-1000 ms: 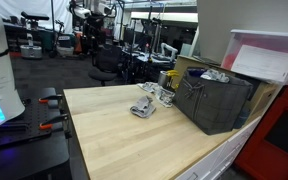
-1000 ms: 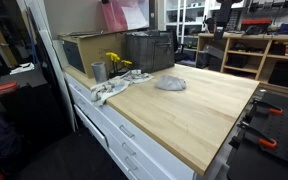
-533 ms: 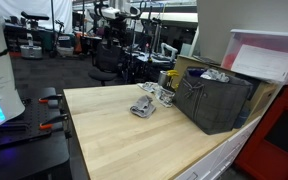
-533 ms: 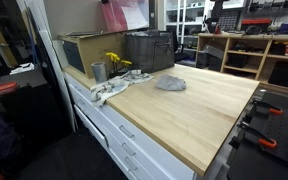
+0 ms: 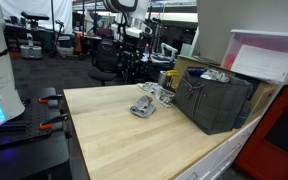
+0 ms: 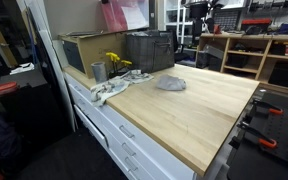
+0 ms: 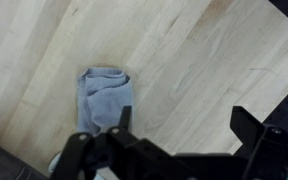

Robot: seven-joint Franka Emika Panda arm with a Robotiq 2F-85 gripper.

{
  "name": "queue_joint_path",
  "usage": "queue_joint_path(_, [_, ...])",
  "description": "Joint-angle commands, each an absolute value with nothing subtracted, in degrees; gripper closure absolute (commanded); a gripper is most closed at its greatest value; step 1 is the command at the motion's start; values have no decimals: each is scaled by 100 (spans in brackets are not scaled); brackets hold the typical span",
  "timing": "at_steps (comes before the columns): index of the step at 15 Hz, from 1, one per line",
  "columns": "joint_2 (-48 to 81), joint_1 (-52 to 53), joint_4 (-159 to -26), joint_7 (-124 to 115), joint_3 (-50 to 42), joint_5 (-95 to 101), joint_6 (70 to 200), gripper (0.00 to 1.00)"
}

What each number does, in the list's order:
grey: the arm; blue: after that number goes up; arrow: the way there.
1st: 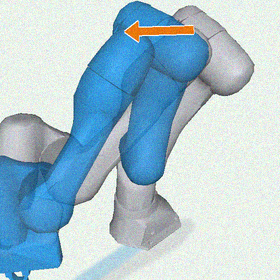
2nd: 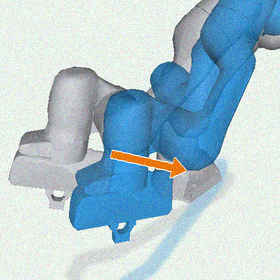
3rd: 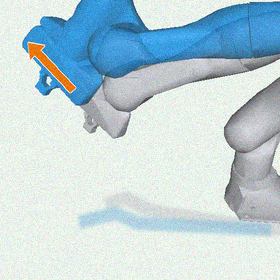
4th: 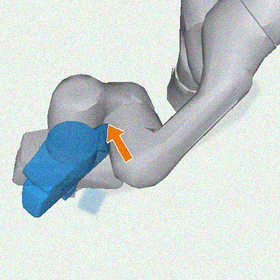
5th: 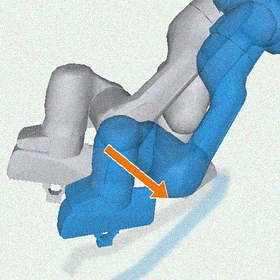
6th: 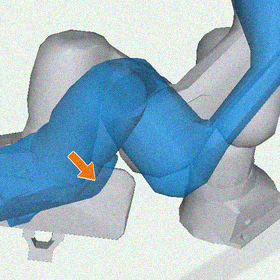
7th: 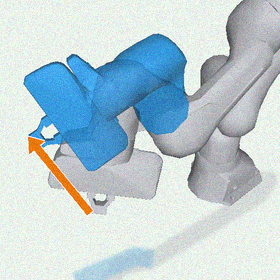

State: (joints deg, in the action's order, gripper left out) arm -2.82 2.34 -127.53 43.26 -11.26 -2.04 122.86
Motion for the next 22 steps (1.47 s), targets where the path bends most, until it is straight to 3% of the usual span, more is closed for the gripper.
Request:
queue_joint_path(1, [667, 34, -11948, 4835, -771, -329, 12137, 0])
queue_joint_path(9, [2395, -533, -10250, 5066, -148, -275, 11817, 0])
queue_joint_path(22, [4222, -1057, -8156, 5236, 103, -22, 11152, 0])
